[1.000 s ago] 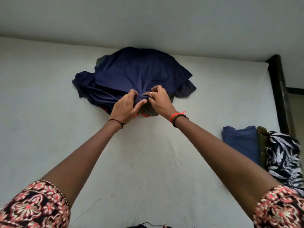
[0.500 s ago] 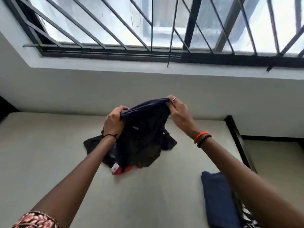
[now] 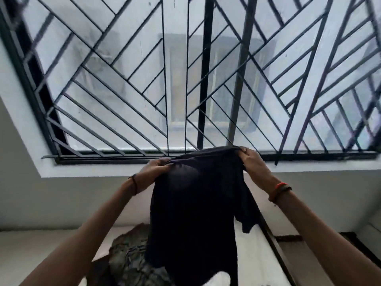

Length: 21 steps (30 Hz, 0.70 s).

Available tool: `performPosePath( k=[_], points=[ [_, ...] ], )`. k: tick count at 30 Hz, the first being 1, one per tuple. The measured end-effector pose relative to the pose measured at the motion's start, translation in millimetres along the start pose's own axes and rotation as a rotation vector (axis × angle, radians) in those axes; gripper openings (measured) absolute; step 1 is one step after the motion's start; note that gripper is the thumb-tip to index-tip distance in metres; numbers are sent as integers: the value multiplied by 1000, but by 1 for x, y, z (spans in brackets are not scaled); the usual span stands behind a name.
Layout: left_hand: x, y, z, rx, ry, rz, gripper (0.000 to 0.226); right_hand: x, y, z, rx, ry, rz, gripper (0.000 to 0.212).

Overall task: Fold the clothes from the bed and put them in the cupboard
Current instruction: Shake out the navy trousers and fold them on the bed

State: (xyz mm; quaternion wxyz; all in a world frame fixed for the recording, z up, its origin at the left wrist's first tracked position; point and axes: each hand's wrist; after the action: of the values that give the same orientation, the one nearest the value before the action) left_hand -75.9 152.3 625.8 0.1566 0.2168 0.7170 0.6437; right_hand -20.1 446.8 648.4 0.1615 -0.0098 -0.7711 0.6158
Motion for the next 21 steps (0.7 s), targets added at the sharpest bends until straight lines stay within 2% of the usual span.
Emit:
performPosePath(
  k=[2,3,7,10,14,21],
  points=[
    [-1,29,4,-26,-57,-10,53,-7,-19,-18,50,19,30,24],
    [-1,43,6,-23,-66,-11,57,-11,-26,-27,76,26,38,22],
    [1,88,15,-16,-41,6,43,-19,-45,-55,113,1,108,18],
    [4,113,32,51,-25,61,45,-31,-53,-66,55,-25,134,18],
    [17,131,61,141,-13,127,24,-48,-57,-64,-44,-76,122,16],
    [29,141,112,432,-116,204,18,-56,-82,-30,109,-154,-147,16]
  ],
)
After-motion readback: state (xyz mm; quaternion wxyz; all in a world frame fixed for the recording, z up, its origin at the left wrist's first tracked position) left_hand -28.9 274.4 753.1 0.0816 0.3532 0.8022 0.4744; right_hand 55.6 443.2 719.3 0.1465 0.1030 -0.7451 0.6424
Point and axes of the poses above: each hand's wrist, its own x-axis towards the middle knuckle, its own z-axis out of the palm, y = z × x, and after that the axes turned 2 degrees about -z, right-handed
